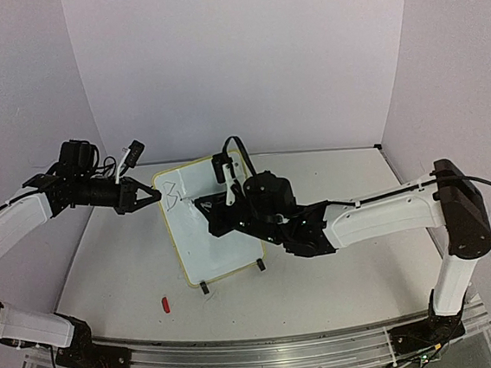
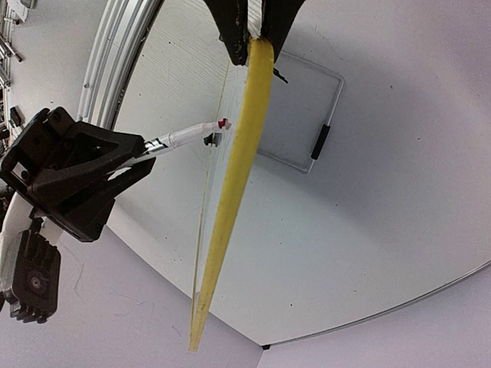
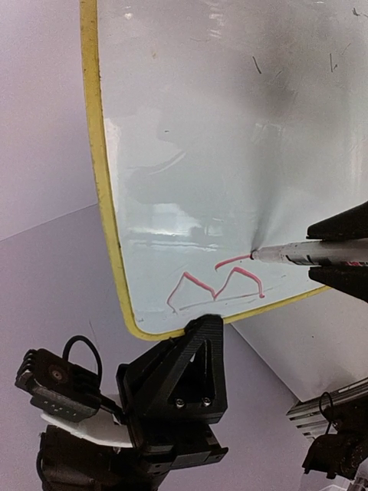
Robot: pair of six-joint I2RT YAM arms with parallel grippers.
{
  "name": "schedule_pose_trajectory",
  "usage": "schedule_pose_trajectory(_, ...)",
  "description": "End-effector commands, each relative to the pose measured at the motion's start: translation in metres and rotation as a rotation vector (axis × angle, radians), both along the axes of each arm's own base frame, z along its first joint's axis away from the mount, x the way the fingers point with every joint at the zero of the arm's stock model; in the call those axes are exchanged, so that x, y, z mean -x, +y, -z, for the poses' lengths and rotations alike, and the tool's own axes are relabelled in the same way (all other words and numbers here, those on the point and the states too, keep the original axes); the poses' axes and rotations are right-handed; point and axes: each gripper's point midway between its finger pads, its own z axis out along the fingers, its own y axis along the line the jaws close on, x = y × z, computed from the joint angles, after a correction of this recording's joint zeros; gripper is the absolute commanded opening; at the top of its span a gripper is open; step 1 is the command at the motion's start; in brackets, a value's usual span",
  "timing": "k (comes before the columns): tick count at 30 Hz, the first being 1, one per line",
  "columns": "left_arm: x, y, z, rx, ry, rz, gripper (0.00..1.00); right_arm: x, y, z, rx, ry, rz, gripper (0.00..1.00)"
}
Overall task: Write a sentence on the whiteboard
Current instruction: Write on the whiteboard at the center of the board.
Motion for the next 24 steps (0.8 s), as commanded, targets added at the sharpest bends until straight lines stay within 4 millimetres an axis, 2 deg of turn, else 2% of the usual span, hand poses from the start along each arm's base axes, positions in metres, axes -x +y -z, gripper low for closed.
schedule_pose_trajectory(1, -0.001, 0.002, 0.015, -0.058, 0.000, -0.009, 0.00, -0.012, -0.012, -0.022, -0.059, -0.026, 0.062, 0.00)
schedule_pose_trajectory(10, -0.002, 0.002, 0.016, -0.059, 0.002, -0.009, 0.00, -0.015, -0.011, -0.037, -0.103, -0.057, 0.075, 0.00)
schedule_pose_trajectory(24, -0.002, 0.002, 0.016, -0.059, 0.002, -0.009, 0.00, -0.022, -0.022, -0.024, -0.085, -0.035, 0.146, 0.00)
